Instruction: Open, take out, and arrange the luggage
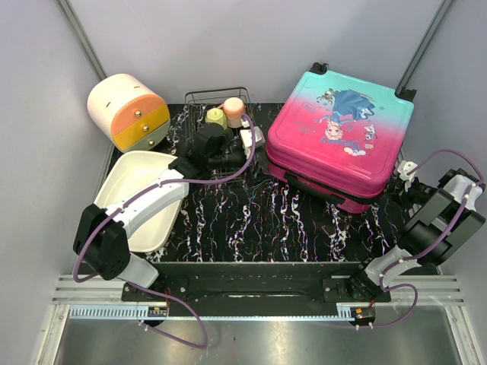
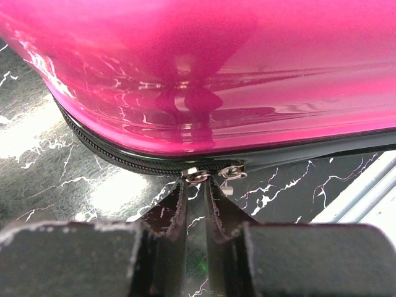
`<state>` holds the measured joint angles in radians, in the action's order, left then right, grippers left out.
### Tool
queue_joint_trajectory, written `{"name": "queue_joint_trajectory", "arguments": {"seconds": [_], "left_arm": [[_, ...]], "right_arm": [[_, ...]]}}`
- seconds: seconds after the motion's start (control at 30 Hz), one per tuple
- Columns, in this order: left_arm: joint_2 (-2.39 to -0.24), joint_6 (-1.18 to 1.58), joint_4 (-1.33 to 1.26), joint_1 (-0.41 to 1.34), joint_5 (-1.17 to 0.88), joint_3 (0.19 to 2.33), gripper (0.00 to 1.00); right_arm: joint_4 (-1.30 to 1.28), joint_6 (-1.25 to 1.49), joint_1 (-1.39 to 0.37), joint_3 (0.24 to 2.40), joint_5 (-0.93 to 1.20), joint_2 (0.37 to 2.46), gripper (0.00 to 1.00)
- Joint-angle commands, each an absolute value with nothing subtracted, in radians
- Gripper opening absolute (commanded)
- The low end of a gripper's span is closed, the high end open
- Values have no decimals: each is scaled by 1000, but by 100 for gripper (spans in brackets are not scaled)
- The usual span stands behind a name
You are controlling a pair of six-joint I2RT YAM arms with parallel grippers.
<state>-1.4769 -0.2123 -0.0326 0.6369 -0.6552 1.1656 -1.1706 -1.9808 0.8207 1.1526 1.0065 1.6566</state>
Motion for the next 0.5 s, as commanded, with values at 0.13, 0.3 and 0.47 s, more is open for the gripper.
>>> {"name": "queue_joint_trajectory", "arguments": {"seconds": [0.13,0.3,0.47], "left_arm": [[-1491,-215,-94,635,-673,1198,99],[-1486,-213,-91,637,-667,1193,98],[-1476,-203,-94,637,-666,1183,98]], "right_arm": [[-1250,-2085,802,1129,1037,1589,4],[-1339,-2121,802,1085,1035,1539,0],[-1368,-2114,810,1039,993,1485,0]]}}
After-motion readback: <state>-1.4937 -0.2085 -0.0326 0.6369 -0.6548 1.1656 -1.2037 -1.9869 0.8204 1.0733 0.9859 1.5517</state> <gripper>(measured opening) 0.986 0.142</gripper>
